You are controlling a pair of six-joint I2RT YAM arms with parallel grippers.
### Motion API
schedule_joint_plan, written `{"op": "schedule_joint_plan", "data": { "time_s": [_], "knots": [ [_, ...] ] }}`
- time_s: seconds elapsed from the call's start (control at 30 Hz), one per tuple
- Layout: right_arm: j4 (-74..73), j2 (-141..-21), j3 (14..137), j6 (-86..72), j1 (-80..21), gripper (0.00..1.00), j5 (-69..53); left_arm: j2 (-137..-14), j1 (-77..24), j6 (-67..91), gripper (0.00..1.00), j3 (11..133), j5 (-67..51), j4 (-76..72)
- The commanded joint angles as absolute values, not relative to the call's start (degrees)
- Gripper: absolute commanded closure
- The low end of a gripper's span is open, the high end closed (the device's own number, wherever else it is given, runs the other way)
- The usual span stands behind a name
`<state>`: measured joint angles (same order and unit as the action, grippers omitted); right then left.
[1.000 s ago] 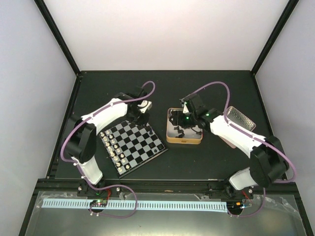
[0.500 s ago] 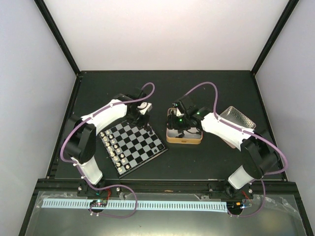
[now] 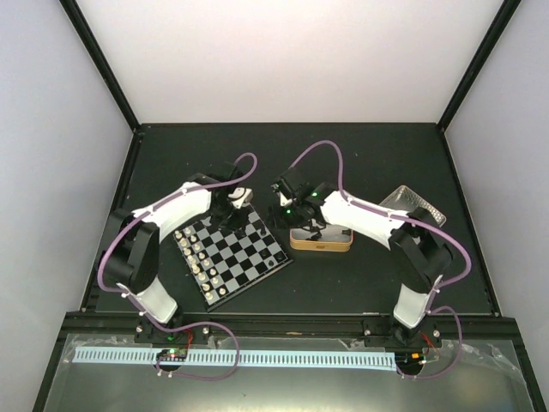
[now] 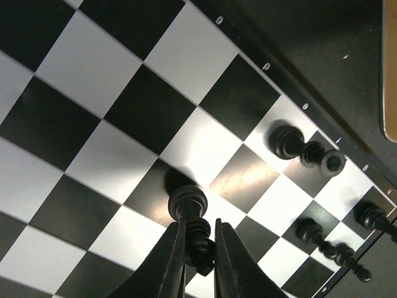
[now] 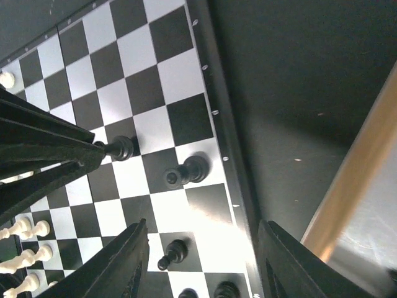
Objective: Set up the chess pieces on the board
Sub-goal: Move the chess piece to the chessboard.
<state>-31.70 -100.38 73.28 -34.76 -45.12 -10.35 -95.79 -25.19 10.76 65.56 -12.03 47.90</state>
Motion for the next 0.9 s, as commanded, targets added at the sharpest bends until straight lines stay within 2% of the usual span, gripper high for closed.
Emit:
{"op": "schedule_joint_plan", "data": {
  "time_s": [0.0,0.23,0.5,0.87],
  "knots": [
    [-33.28,-103.92,77.43,-33.90,-47.56,0.52,-11.73,-92.01,-23.49,11.49,0.93,63.21,-12.59,46.35],
    [-38.18,-109.86,85.20,-32.71,-50.45,0.52,-8.25,-88.19,-20.92,12.38,0.93,58.78,-12.96,45.41],
    [-44.29,-115.21,90.68,-34.77,-51.61,0.62,-0.45,-85.52,-19.07,12.56,0.94,56.41,-13.16,45.11],
    [-42.88,-118.56,92.90,-36.47,-51.64,0.74,-0.14,-83.78,-17.23,12.23,0.94,54.84,-13.17,45.09]
  ]
}}
